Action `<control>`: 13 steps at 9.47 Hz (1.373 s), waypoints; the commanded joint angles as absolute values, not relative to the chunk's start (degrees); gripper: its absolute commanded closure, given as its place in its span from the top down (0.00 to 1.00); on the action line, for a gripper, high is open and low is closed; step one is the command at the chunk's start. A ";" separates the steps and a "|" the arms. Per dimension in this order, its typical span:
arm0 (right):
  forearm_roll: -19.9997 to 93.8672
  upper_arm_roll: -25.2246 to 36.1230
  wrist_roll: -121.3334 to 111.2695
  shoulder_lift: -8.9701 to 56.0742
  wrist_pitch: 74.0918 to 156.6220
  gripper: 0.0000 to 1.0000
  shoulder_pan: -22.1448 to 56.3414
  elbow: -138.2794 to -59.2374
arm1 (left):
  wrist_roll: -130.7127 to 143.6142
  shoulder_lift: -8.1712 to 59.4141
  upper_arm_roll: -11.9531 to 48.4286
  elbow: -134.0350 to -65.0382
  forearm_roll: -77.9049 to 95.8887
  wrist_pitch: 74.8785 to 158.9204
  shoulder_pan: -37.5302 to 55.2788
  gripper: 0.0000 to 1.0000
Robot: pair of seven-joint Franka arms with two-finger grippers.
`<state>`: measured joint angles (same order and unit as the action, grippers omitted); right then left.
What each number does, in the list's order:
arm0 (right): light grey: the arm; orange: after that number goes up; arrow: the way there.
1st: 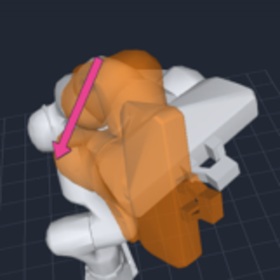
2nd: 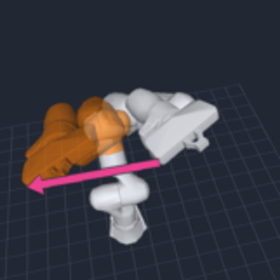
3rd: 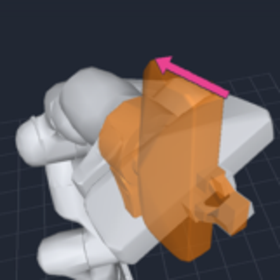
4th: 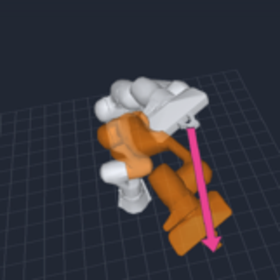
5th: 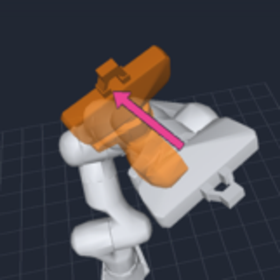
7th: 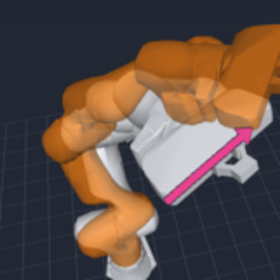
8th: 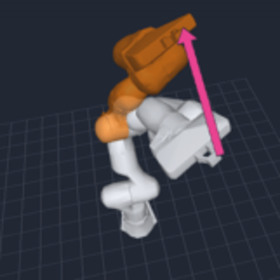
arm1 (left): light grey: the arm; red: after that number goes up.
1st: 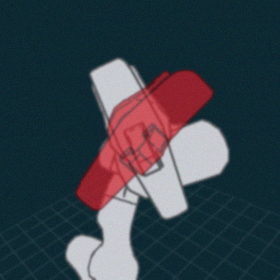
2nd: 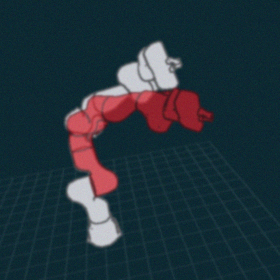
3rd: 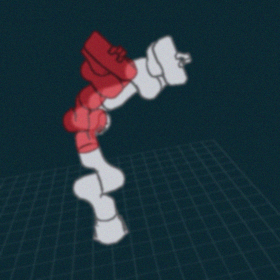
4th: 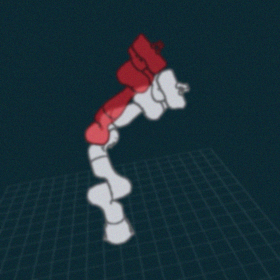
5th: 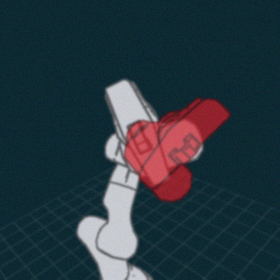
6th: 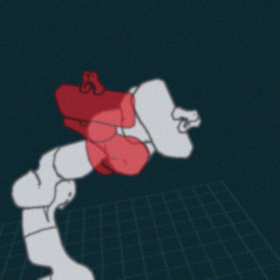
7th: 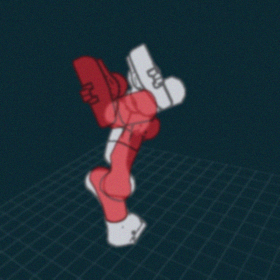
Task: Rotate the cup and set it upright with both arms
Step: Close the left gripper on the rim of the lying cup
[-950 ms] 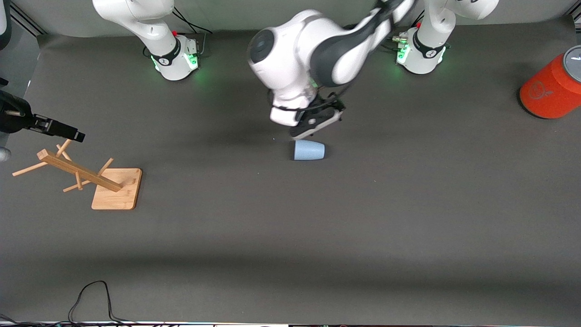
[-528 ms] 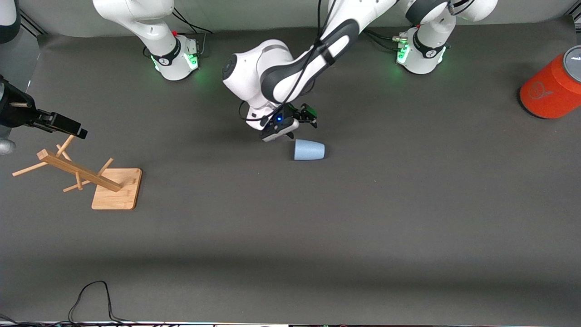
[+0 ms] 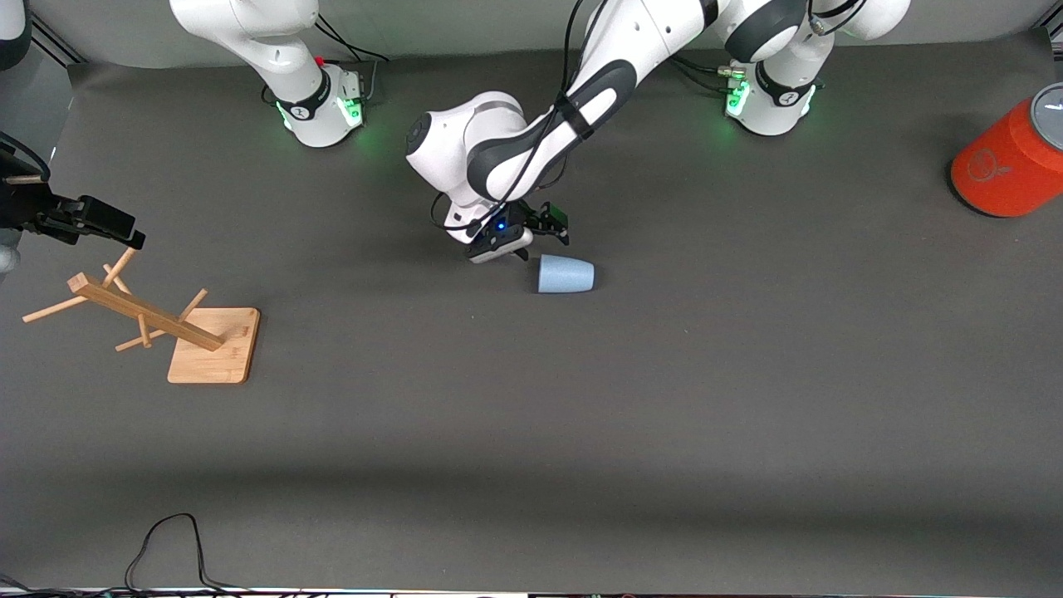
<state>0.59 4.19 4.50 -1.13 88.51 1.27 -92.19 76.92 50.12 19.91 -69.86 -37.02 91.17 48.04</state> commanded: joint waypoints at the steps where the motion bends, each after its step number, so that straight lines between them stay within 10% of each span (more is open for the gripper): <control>1: -0.35 4.04 3.08 -1.67 89.21 1.00 1.23 -92.55 | 76.55 52.82 18.82 -67.85 -39.89 92.28 48.60 1.00; 2: -0.35 4.22 3.08 -1.67 89.30 1.00 1.58 -92.64 | 76.29 53.17 18.37 -68.37 -40.60 92.29 48.60 0.89; 5: -0.35 5.98 3.16 -1.58 89.21 1.00 2.81 -92.72 | 76.81 53.00 17.75 -70.31 -40.61 91.06 48.60 0.00; 13: -0.26 5.89 3.34 -1.06 88.95 1.00 2.90 -92.81 | 60.05 34.39 19.34 -74.08 -26.48 92.18 33.26 0.00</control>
<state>0.31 5.16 4.30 -0.78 88.68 2.10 -92.39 63.37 39.78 18.67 -68.93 -29.98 89.69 38.11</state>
